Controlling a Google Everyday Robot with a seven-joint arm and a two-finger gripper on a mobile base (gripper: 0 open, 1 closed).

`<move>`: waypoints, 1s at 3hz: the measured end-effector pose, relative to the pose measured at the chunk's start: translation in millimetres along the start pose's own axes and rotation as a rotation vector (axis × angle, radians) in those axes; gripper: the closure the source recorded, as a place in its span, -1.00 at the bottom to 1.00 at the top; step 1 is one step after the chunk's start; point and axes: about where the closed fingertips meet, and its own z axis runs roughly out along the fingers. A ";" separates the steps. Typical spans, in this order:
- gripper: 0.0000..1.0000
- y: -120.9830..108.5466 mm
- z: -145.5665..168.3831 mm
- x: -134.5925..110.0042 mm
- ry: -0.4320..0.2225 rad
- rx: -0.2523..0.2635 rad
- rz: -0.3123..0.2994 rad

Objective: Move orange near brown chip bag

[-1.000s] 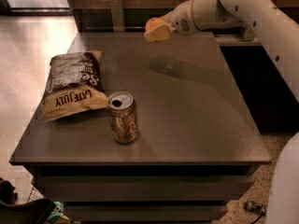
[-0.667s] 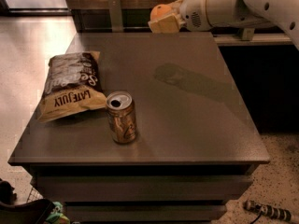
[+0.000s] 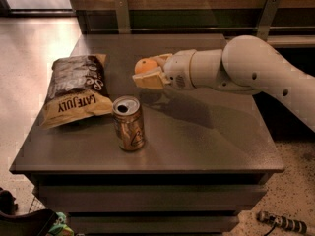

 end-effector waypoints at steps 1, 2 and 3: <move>1.00 22.5 42.9 46.2 0.077 -0.054 0.045; 0.48 25.1 44.7 43.8 0.077 -0.061 0.043; 0.03 25.0 44.4 43.0 0.077 -0.061 0.043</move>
Offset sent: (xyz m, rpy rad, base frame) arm -0.0032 0.0230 -0.0464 -0.0326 0.0694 0.0224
